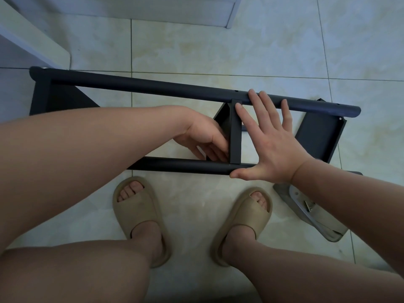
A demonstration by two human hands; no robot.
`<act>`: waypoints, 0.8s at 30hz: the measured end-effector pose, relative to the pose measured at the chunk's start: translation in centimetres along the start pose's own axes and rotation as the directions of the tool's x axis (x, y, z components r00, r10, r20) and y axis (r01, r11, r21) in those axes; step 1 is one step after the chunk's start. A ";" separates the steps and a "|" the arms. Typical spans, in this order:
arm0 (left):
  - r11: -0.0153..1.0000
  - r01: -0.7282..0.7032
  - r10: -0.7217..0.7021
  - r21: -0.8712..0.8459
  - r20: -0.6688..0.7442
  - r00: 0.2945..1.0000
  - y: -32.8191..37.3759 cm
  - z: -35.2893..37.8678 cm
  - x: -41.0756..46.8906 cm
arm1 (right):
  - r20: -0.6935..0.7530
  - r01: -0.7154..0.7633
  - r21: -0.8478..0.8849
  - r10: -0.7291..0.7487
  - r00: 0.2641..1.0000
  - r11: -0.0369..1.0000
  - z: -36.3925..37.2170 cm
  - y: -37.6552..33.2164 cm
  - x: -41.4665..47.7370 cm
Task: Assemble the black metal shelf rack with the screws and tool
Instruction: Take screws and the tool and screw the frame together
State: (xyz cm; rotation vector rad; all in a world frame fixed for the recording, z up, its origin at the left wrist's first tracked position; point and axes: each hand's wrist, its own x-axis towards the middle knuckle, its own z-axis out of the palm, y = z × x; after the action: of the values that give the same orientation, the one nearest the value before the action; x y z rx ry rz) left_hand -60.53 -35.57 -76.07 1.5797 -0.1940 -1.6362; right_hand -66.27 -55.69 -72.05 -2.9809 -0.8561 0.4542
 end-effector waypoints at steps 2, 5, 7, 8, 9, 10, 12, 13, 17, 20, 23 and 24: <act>0.993 0.058 -0.056 0.099 -0.029 0.998 0.6 -0.5 -0.1 | -0.002 0.001 0.004 -0.001 1.000 1.000 0.0 0.0 0.0; 0.984 0.077 -0.070 0.158 -0.049 0.996 1.4 -0.8 0.1 | -0.006 0.005 0.009 -0.005 1.000 1.000 0.1 0.0 0.0; 0.985 0.070 -0.064 0.159 -0.045 0.997 1.7 -0.7 0.2 | -0.010 0.008 0.009 -0.008 1.000 1.000 0.1 0.0 0.0; 0.986 0.066 -0.060 0.152 -0.041 0.997 1.7 -0.6 0.3 | -0.011 0.010 0.009 -0.010 1.000 1.000 0.1 0.0 0.0; 0.988 0.062 -0.057 0.143 -0.038 0.998 1.6 -0.5 0.4 | -0.013 0.011 0.009 -0.010 1.000 1.000 0.1 0.0 0.0; 0.989 0.058 -0.053 0.133 -0.035 0.998 1.6 -0.4 0.5 | -0.014 0.010 0.008 -0.010 1.000 1.000 0.2 0.0 0.0; 0.992 0.053 -0.050 0.115 -0.031 0.998 1.5 -0.4 0.6 | -0.015 0.010 0.007 -0.010 1.000 1.000 0.2 0.0 0.0; 0.993 0.051 -0.048 0.110 -0.027 0.998 1.4 -0.4 0.6 | -0.015 0.010 0.006 -0.010 1.000 1.000 0.2 0.1 0.0; 0.996 0.043 -0.041 0.084 -0.021 0.999 1.4 -0.7 0.7 | -0.014 0.012 0.008 -0.011 1.000 1.000 0.2 0.1 0.0; 0.992 0.056 -0.060 0.110 0.032 0.998 1.3 -0.8 0.5 | -0.015 0.012 0.005 -0.012 1.000 1.000 0.2 0.1 0.0; 0.988 0.074 -0.080 0.137 0.040 0.996 1.2 -0.6 0.5 | -0.016 0.015 0.004 -0.015 1.000 1.000 0.2 0.1 0.0; 0.989 0.069 -0.073 0.133 0.027 0.997 1.1 -0.5 0.6 | -0.014 0.015 0.005 -0.015 1.000 1.000 0.2 0.1 0.0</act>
State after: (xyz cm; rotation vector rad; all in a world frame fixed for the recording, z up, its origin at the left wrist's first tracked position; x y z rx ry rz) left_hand -59.46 -36.45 -75.92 1.6775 -0.2699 -1.7348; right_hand -66.27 -55.75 -72.26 -2.9676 -0.8739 0.4337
